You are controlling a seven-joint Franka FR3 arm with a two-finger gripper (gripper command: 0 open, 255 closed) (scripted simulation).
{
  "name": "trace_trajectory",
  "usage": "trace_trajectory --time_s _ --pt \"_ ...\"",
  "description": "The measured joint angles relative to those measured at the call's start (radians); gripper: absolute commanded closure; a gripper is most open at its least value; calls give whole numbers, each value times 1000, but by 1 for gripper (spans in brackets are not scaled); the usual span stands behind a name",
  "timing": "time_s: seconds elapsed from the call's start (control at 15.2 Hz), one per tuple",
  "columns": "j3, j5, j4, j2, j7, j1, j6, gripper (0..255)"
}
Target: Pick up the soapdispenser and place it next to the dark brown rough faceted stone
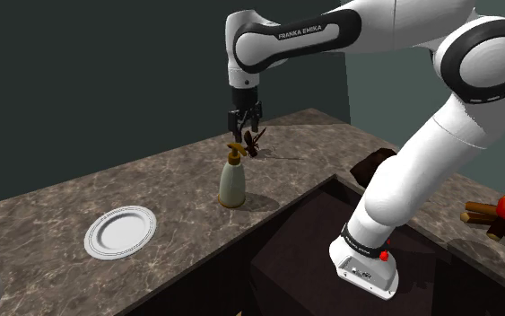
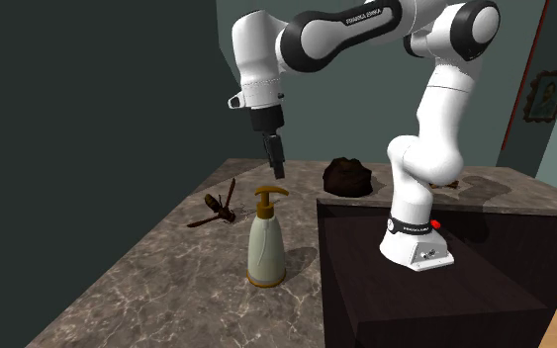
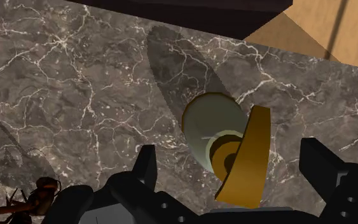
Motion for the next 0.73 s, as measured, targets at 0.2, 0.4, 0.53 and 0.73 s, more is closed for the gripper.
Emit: trace_trajectory --time_s 0.2,0.4,0.53,0.73 --pt "14 -11 91 122 15 5 23 0" --pt "17 -14 84 153 18 7 59 0" --pt "18 -14 61 158 19 8 86 0" --pt "20 -14 33 164 21 10 121 0"
